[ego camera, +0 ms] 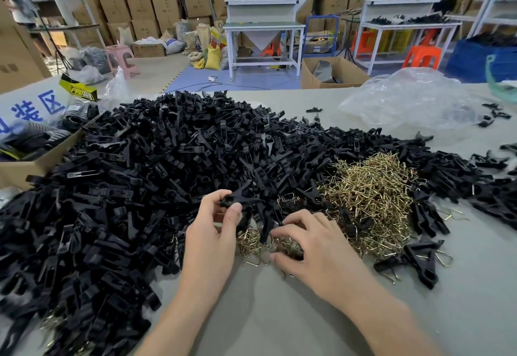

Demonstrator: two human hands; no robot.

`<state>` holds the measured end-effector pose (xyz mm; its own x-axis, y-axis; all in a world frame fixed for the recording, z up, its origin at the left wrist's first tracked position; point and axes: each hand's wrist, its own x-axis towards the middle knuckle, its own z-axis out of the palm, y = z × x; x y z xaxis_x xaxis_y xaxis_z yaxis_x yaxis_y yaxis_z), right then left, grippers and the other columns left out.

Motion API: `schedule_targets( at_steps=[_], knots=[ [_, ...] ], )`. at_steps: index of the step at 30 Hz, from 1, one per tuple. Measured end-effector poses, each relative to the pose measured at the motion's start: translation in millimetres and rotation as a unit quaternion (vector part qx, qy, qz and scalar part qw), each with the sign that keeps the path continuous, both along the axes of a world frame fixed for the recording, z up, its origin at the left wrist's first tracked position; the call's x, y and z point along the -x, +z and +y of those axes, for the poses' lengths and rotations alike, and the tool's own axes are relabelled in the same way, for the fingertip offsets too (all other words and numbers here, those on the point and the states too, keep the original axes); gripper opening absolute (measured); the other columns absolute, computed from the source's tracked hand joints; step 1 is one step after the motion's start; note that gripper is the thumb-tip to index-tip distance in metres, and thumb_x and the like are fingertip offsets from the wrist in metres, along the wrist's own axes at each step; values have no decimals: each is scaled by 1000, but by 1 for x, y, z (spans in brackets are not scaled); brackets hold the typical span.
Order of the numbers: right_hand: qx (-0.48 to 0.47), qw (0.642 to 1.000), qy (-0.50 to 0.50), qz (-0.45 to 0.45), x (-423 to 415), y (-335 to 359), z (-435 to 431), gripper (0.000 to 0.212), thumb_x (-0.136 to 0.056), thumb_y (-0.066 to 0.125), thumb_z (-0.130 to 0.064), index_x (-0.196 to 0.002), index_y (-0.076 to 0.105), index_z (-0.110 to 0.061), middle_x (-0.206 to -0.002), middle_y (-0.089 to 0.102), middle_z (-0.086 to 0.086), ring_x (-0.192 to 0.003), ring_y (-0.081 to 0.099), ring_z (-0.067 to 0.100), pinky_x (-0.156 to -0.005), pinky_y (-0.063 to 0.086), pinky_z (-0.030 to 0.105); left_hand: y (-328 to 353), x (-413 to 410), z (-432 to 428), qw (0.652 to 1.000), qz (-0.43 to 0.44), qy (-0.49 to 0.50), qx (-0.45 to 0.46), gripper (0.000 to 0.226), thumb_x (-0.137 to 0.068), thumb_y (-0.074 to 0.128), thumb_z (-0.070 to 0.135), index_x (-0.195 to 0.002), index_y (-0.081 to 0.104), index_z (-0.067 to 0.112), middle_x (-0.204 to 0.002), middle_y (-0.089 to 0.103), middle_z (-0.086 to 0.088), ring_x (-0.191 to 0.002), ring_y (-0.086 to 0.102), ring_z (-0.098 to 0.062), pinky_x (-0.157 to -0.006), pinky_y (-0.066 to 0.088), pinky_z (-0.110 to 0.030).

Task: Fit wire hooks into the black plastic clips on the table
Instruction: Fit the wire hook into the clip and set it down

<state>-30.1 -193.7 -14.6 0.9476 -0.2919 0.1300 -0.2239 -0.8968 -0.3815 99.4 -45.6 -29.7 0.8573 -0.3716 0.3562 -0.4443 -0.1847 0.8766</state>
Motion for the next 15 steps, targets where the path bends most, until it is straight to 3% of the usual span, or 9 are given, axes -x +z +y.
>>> schedule_targets(
  at_steps=[3, 10, 15],
  knots=[
    [-1, 1000, -1, -3, 2, 3, 0, 47, -90, 47, -67, -129, 57, -42, -122, 42, -23, -117, 34, 2, -104, 27, 24, 0, 1, 0, 1000, 2, -5, -3, 17, -97, 57, 42, -111, 52, 51, -84, 69, 10, -60, 57, -12, -56, 47, -19],
    [8, 1000, 5, -11, 1, 5, 2, 30, -98, 51, -54, -124, 52, -40, -115, 48, -25, -113, 37, 0, -102, 28, 22, 1, 2, 1, 1000, 9, -7, -11, 16, -97, 57, 43, -111, 52, 50, -90, 69, 15, -67, 61, -12, -60, 44, -10],
    [16, 998, 33, -54, 0, 3, 4, 22, -100, 54, -34, -122, 56, -35, -107, 48, -29, -110, 42, -2, -102, 29, 20, 2, 2, 0, 1000, 10, -7, -15, 17, -96, 57, 45, -112, 52, 49, -91, 69, 16, -70, 63, -13, -62, 45, -11]
  ],
)
